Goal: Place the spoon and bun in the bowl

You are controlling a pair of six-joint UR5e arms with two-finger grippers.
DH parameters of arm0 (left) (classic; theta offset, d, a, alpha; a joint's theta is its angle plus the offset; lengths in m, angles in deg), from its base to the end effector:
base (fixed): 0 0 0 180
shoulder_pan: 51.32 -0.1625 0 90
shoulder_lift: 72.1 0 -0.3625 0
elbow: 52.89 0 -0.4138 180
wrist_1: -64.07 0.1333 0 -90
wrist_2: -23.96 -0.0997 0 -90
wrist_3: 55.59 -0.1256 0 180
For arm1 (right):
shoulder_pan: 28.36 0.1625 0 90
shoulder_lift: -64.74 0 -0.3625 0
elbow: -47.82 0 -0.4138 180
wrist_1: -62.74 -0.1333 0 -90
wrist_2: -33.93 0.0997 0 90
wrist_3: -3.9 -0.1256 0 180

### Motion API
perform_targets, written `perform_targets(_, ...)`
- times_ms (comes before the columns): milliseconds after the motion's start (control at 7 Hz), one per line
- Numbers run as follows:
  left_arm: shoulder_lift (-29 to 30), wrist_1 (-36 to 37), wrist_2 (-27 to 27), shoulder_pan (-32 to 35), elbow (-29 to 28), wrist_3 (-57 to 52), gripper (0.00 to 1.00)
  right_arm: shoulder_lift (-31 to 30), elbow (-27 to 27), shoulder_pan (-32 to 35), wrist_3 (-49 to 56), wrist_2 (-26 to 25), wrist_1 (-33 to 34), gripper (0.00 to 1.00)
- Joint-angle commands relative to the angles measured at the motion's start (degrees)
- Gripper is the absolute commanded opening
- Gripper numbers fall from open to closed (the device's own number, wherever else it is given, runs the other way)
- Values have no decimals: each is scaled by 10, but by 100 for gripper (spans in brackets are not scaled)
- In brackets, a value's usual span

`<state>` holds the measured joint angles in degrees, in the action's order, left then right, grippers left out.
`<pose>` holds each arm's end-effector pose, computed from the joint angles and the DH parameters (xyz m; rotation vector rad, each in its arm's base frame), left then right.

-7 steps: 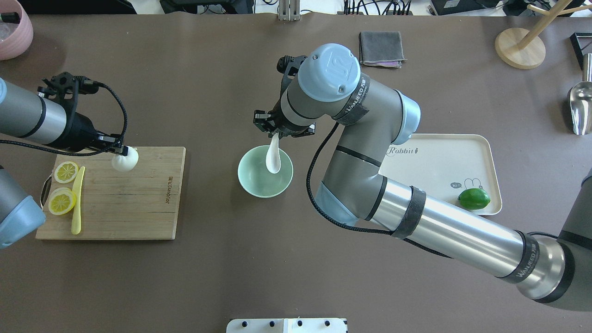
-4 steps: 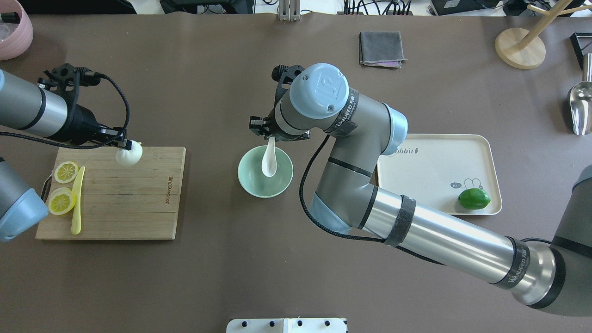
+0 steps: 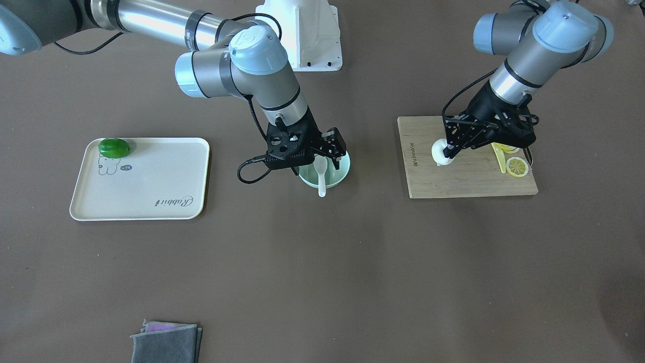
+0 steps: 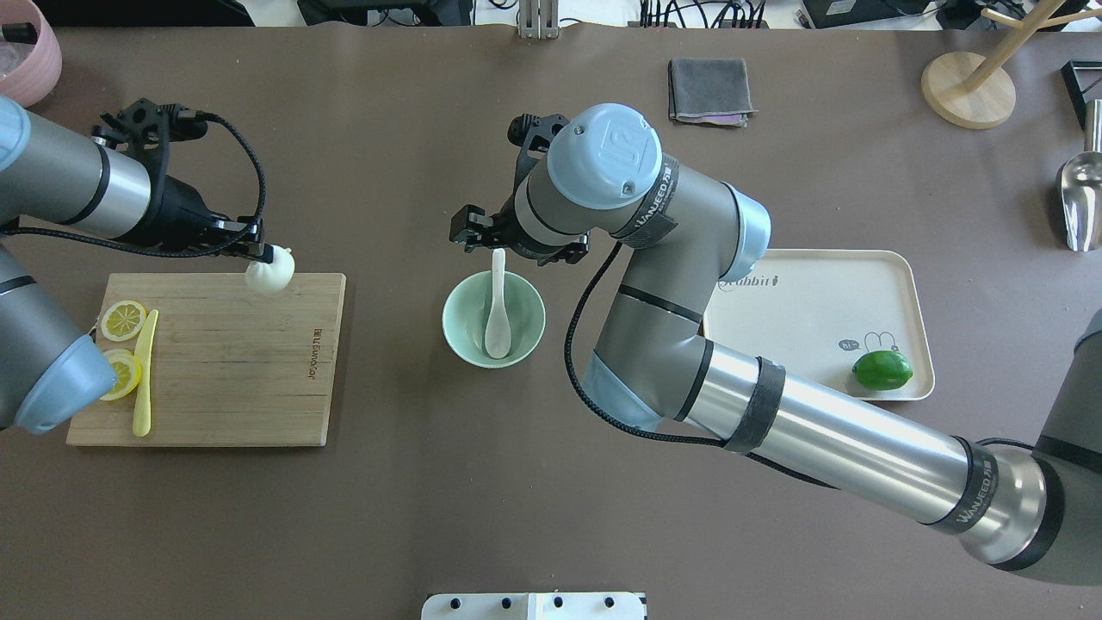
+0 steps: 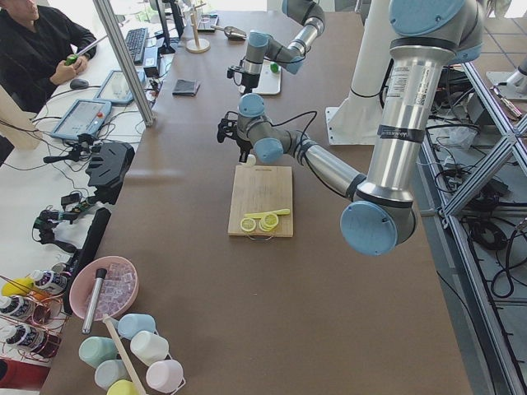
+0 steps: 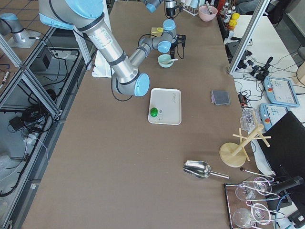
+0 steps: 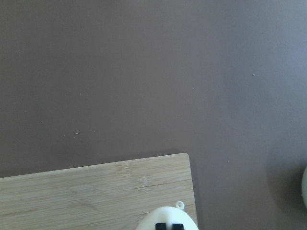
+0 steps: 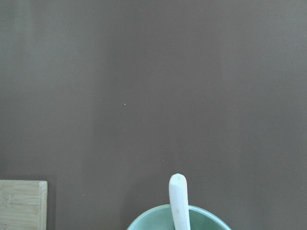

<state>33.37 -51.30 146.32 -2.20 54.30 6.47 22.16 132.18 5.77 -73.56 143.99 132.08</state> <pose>0.3348 -0.4877 0.2602 0.2097 1.0872 -0.0453 -0.5505 -0.4821 0.0983 0.1381 -1.1138 0.1458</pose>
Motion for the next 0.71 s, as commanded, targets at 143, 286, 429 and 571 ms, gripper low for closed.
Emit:
perform_targets(143, 144, 6, 3, -38, -25, 186, 0, -107, 96, 94, 134, 97, 63, 100)
perform_targets(286, 168, 6, -22, -55, -51, 192, 0, -147, 97, 144, 183, 159, 63, 100)
perform_targets(429, 181, 3, -69, -89, -74, 192, 0, -177, 99, 180, 233, 188, 63, 100)
perform_targets(571, 193, 1, -90, -109, -104, 192, 0, -206, 99, 215, 300, 203, 67, 100)
